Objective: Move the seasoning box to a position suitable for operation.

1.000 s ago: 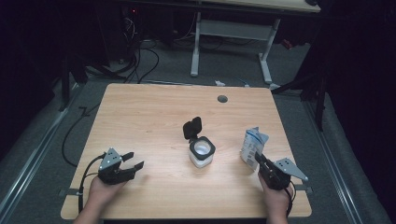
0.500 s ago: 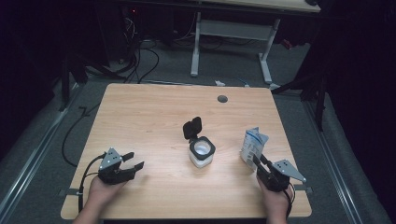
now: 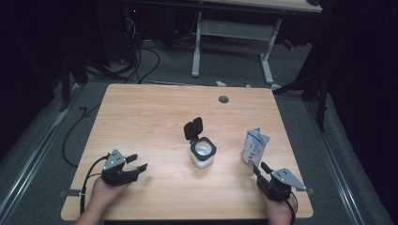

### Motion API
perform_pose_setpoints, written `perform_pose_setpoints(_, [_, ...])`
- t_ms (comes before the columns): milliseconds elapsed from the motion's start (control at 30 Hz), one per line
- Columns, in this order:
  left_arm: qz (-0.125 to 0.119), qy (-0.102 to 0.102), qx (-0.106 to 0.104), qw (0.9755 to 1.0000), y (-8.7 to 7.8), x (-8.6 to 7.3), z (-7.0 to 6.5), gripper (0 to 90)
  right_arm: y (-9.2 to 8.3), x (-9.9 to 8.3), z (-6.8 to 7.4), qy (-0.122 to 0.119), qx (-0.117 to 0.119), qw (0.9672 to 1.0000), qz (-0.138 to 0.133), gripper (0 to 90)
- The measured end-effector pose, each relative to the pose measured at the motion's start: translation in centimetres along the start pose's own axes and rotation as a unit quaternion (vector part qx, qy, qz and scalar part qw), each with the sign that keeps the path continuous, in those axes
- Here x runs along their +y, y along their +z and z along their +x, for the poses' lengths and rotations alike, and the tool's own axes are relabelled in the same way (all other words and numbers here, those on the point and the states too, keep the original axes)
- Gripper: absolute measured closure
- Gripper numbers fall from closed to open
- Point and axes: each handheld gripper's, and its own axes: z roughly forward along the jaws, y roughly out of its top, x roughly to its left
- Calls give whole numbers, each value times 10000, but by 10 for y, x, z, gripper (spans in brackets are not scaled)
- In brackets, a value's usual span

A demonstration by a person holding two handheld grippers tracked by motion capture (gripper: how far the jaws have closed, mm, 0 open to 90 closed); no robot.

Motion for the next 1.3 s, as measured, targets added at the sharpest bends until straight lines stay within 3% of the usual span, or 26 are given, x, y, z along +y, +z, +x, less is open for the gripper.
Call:
perform_pose_setpoints(200, [-28, -65, -6, 10000, 1, 1, 0, 427, -8, -4, 8, -71, -44, 10000, -2, 641])
perform_pose_setpoints(467, [6, -113, -14, 9999, 4, 3, -1, 423, -9, -4, 20, -198, 137, 9997, 41, 645])
perform_pose_setpoints(867, [159, -199, -49, 9997, 9, 3, -7, 393, 13, 1, 40, -359, 643, 9966, 366, 612])
perform_pose_setpoints(1100, [110, -169, 23, 9998, 9, 4, -11, 393, 30, 12, 55, -396, 669, 9963, 378, 643])
perform_pose_setpoints(1300, [140, -56, 125, 9998, 11, 6, -13, 434, 43, 22, 66, -583, 767, 9943, 466, 640])
